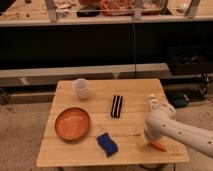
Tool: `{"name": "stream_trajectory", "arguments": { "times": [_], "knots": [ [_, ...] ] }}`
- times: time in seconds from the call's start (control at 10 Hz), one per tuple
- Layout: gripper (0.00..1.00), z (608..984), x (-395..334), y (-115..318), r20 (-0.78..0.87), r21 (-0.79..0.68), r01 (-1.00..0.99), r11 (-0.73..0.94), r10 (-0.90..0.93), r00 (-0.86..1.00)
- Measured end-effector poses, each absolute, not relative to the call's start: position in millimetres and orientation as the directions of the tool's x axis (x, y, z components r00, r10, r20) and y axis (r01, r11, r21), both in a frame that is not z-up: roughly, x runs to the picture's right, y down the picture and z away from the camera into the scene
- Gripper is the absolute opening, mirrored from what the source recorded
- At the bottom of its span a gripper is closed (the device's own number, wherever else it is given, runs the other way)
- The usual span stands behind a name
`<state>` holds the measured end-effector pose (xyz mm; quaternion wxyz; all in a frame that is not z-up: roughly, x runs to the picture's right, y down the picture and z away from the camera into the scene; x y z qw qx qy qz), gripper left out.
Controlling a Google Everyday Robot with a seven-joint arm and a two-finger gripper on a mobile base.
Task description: Place the pepper in the ceramic cup
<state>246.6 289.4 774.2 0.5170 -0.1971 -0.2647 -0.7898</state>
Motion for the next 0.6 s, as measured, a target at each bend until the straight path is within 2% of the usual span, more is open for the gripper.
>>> {"name": "stream_trajectory", "arguments": {
  "times": [0.2, 0.6],
  "knots": [
    [0.80, 777, 246, 291, 0.565, 0.262, 0.911, -0.319, -0.715, -0.413],
    [0.80, 792, 243, 291, 0.592, 0.220, 0.936, -0.276, -0.725, -0.353]
  ]
}}
